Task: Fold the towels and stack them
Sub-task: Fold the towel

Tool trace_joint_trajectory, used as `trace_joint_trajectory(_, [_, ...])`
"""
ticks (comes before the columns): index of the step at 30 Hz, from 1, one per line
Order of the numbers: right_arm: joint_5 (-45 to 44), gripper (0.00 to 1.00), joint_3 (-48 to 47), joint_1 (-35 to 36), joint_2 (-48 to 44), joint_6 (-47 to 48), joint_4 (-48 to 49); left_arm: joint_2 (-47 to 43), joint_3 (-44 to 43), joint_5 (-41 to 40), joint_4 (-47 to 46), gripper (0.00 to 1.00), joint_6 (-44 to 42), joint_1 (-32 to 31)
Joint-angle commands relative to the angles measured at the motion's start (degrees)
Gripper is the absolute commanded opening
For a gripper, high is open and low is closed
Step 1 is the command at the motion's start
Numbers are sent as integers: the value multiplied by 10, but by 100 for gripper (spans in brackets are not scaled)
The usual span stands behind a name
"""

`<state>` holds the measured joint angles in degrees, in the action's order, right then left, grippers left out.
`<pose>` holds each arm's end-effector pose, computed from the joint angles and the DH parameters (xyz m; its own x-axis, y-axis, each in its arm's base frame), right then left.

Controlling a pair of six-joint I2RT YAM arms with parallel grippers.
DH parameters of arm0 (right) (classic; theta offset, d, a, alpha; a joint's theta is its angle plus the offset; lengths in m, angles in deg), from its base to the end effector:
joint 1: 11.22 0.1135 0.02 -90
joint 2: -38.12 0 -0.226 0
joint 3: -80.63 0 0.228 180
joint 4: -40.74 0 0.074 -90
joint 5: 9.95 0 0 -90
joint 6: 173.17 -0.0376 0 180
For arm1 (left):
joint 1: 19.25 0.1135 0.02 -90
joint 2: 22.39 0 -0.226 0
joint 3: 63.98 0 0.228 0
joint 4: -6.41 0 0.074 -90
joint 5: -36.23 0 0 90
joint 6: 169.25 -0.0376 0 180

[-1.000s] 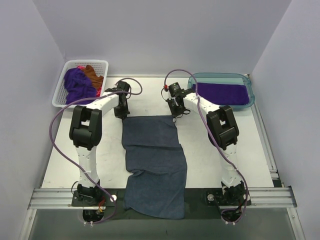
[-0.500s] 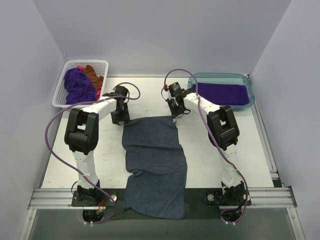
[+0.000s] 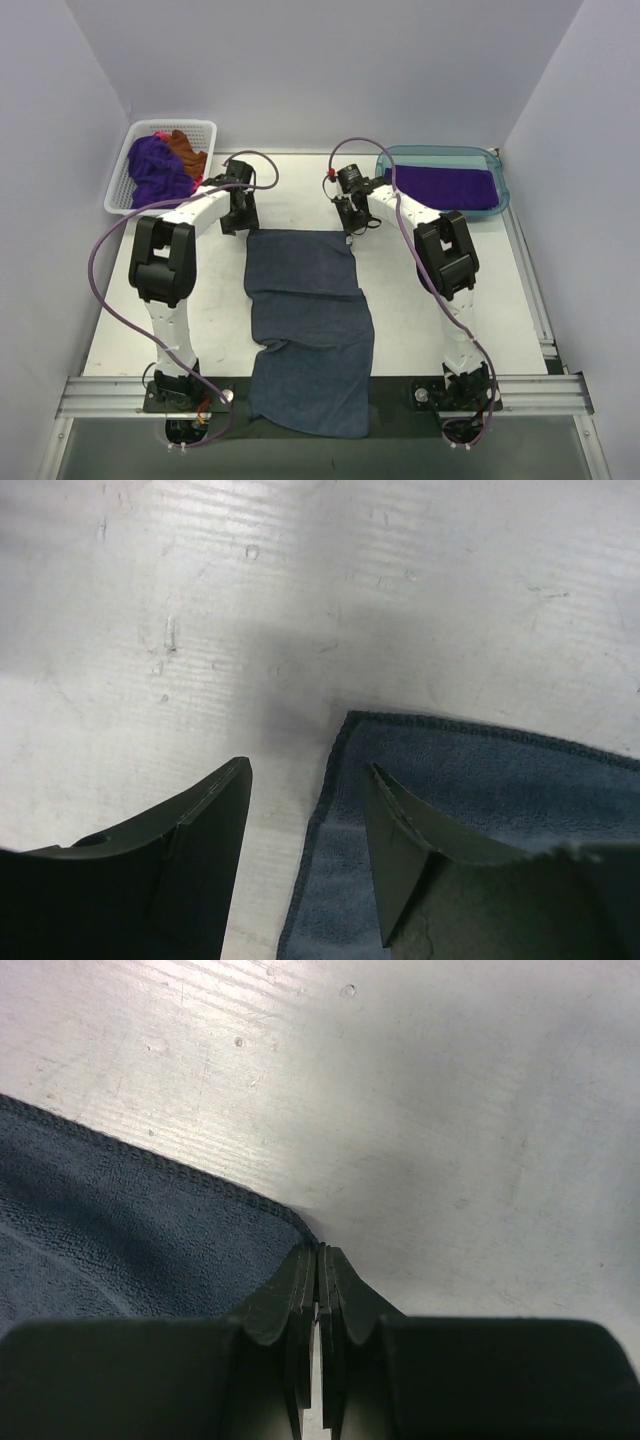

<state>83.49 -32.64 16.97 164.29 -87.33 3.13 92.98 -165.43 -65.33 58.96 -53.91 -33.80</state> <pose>0.3925 0.2129 0.1590 -0.7151 -0.3011 -0.6309 -0.4545 0.8859 0.0923 0.3720 -0.0888 0.1612 -0.8743 -0.2063 -0.4395 -0.2274 0.9738 -0.0048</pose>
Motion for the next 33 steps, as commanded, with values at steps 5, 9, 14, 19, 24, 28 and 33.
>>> trace_joint_trajectory(5, [-6, 0, -4, 1, -38, 7, -22, 19, 1, 0, -13, 59, -8, -11])
trace_joint_trajectory(9, [-5, 0, -9, 1, -31, 5, -22, 16, -2, -16, -18, 59, -13, -15])
trace_joint_trajectory(14, [-2, 0, -12, 1, -29, 3, -22, 46, -34, -28, -19, 61, -28, -15])
trace_joint_trajectory(19, [-2, 0, -11, 1, -29, 5, -22, 84, -64, -46, -1, 58, -34, -24])
trace_joint_trajectory(24, [0, 0, -9, 1, -31, 2, -21, 114, -78, -57, 40, 49, -24, -49])
trace_joint_trajectory(28, [0, 0, -3, 1, -35, 3, -21, 142, -87, -41, 62, 39, -3, -52])
trace_joint_trajectory(33, [-2, 0, 2, 0, -40, 6, -19, 146, -96, -40, 73, 24, 2, -53])
